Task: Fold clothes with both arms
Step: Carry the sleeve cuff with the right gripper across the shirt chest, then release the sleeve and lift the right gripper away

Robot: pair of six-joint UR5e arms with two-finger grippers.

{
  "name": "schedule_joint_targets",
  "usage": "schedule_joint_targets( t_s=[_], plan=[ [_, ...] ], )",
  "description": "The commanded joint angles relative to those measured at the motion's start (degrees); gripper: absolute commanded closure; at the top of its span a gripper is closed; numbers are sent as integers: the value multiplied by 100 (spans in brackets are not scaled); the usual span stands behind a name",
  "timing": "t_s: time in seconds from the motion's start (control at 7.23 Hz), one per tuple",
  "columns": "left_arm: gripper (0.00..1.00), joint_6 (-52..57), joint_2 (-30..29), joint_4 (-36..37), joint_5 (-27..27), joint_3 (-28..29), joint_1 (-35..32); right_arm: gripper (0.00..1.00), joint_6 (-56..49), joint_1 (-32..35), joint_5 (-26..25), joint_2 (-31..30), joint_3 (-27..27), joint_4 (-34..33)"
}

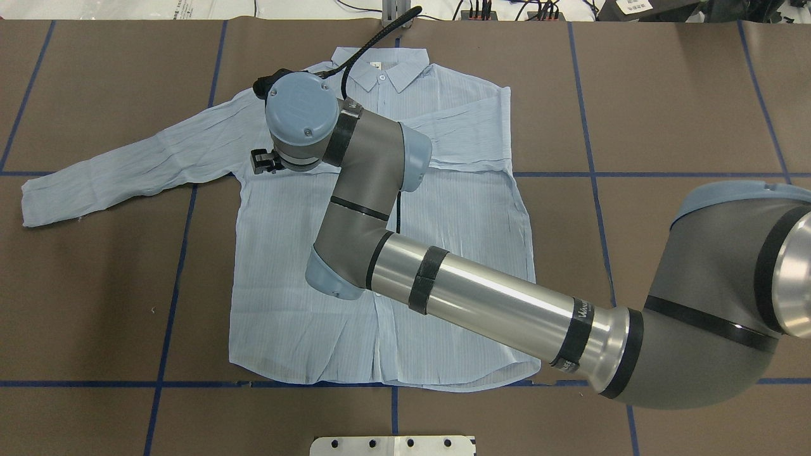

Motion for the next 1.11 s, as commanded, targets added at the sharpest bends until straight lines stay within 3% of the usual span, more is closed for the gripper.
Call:
schedule_joint_targets(
  t_s=[0.0, 0.14, 0.55, 0.69, 0.97],
  plan=[
    [1, -1946, 411, -1510, 450, -20, 657, 0, -59, 456, 622, -346, 867, -1245],
    [1, -2590, 614, -2005, 652, -64, 991, 0, -216, 789, 1105, -653, 1096, -1265],
    [5, -3447, 1090, -2107, 1356, -609, 1932, 0, -1584, 1634, 1908, -1742, 2430, -2343],
    [9, -3536, 1090, -2107, 1479, -600, 2170, 0, -1728, 1863, 2206, -2111, 2695, -2355],
    [16, -3528, 1056, -2072, 1595, -522, 2356, 0, -1800, 1944, 2270, -2229, 2759, -2347]
  ],
)
